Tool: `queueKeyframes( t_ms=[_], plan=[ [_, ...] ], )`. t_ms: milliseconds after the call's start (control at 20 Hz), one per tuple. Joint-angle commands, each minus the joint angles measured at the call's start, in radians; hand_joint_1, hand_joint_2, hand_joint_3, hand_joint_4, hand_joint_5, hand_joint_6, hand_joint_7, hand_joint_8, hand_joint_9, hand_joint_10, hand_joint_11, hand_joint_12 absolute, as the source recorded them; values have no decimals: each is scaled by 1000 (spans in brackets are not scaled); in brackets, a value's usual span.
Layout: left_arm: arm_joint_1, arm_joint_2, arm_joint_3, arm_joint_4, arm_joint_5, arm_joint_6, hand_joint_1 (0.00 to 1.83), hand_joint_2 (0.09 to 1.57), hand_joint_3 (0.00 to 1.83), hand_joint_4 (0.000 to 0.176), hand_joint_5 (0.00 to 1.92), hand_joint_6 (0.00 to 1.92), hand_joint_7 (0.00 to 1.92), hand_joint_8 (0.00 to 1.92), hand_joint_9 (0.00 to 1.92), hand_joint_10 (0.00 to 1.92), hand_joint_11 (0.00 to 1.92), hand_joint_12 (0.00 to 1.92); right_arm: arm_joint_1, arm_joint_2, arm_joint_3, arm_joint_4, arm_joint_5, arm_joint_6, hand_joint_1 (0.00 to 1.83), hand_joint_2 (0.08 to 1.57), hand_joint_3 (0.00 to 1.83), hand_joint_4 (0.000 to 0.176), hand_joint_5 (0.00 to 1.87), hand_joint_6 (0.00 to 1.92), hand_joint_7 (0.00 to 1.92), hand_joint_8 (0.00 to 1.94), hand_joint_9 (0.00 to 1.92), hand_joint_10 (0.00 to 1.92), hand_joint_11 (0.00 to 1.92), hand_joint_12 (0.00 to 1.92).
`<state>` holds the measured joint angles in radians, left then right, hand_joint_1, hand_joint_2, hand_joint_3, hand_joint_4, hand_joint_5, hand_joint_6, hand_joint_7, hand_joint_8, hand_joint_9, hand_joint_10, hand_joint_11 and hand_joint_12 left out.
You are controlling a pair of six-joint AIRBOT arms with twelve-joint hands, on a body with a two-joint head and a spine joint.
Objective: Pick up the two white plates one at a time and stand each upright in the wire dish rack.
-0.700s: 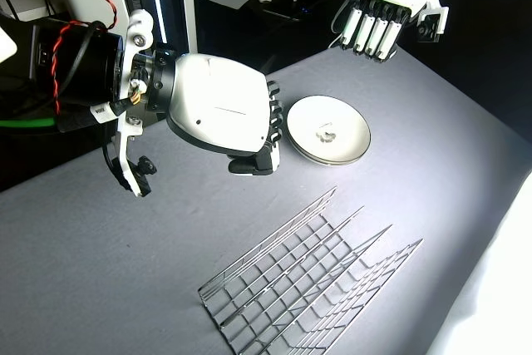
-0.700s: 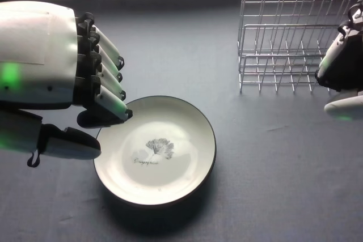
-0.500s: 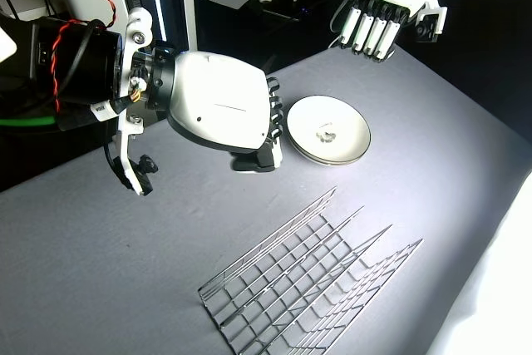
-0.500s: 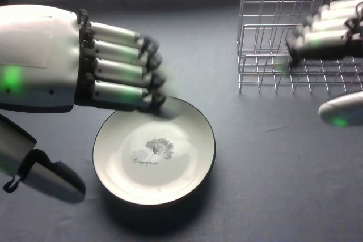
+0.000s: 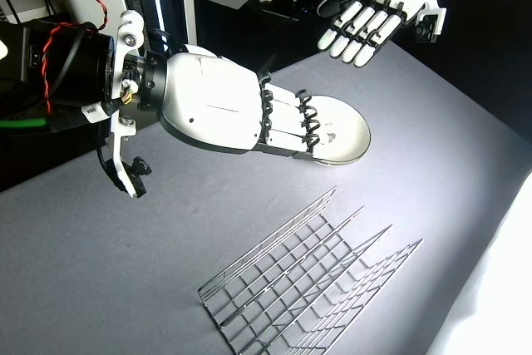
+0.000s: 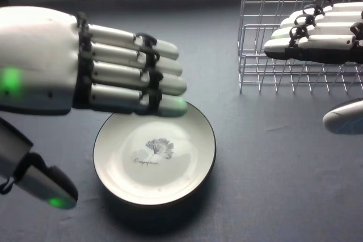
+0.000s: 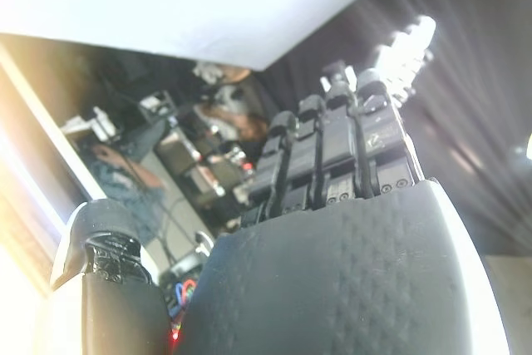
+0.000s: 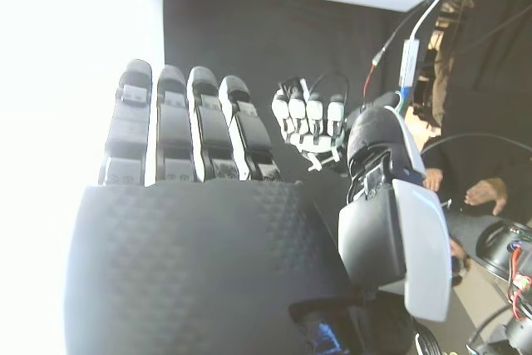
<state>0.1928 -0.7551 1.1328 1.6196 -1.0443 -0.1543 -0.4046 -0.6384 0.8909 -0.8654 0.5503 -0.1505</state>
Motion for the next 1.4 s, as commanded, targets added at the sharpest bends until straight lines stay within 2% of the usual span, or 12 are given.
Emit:
queueKeyframes(
  t_ms=[0, 100, 300, 600, 700, 850, 1050, 1150, 1200, 1350],
  plan=[
    [-8, -1, 5, -44, -39, -6, 0, 1039, 13, 0, 0, 0, 0, 0, 0, 0, 0, 0, 6, 4, -2, 46, 89, 3, 0, 1220, 1, 0, 0, 0, 0, 0, 0, 0, 0, 1],
    [-7, -17, 28, 9, -46, -38, 0, 1032, 8, 0, 0, 0, 0, 0, 0, 0, 0, 0, 6, 3, -2, 46, 89, 3, 0, 1225, 3, 0, 0, 0, 0, 0, 0, 0, 3, 1],
    [65, -47, 76, 8, -42, -43, 0, 1019, 1, 0, 0, 0, 0, 0, 0, 0, 0, 0, 5, 2, -3, 46, 91, 2, 0, 1232, 5, 0, 0, 0, 0, 0, 0, 0, 0, 0],
    [152, -70, 110, 8, -53, 5, 0, 981, 0, 0, 0, 0, 0, 0, 0, 0, 0, 0, -6, 1, -3, 46, 91, -2, 0, 1240, 5, 0, 14, 5, 22, 8, 20, 7, 60, 30],
    [172, -79, 134, 2, -82, 30, 0, 978, 0, 0, 0, 0, 0, 0, 0, 0, 0, 0, -11, 0, -3, 46, 91, -3, 0, 1250, 7, 0, 0, 0, 0, 0, 0, 0, 5, 3],
    [201, -128, 216, 3, -137, 92, 0, 979, 0, 0, 0, 0, 0, 0, 0, 0, 0, 0, -46, -4, -3, 46, 94, -7, 1, 1246, 3, 0, 0, 0, 0, 0, 0, 0, 27, 14],
    [226, -205, 335, 18, -148, 115, 0, 969, 0, 0, 0, 0, 0, 0, 0, 0, 0, 0, -102, -25, 2, 47, 124, -21, 67, 1250, 0, 0, 29, 6, 28, 5, 17, 4, 56, 44],
    [236, -224, 359, 34, -148, 121, 0, 971, 0, 0, 0, 0, 0, 0, 0, 0, 0, 0, -117, -36, 8, 60, 144, -34, 77, 1253, 1, 0, 25, 2, 31, 5, 25, 6, 55, 52],
    [241, -231, 366, 45, -148, 126, 0, 969, 0, 0, 0, 0, 0, 0, 0, 0, 0, 0, -130, -42, 14, 65, 155, -39, 76, 1250, 1, 0, 25, 2, 39, 1, 36, 3, 10, 195],
    [269, -247, 382, 67, -149, 159, 0, 966, 0, 0, 0, 0, 0, 0, 0, 0, 0, 0, -164, -78, 74, 65, 214, -62, 103, 1232, 0, 0, 88, 8, 86, 7, 82, 9, 0, 388]
  ],
)
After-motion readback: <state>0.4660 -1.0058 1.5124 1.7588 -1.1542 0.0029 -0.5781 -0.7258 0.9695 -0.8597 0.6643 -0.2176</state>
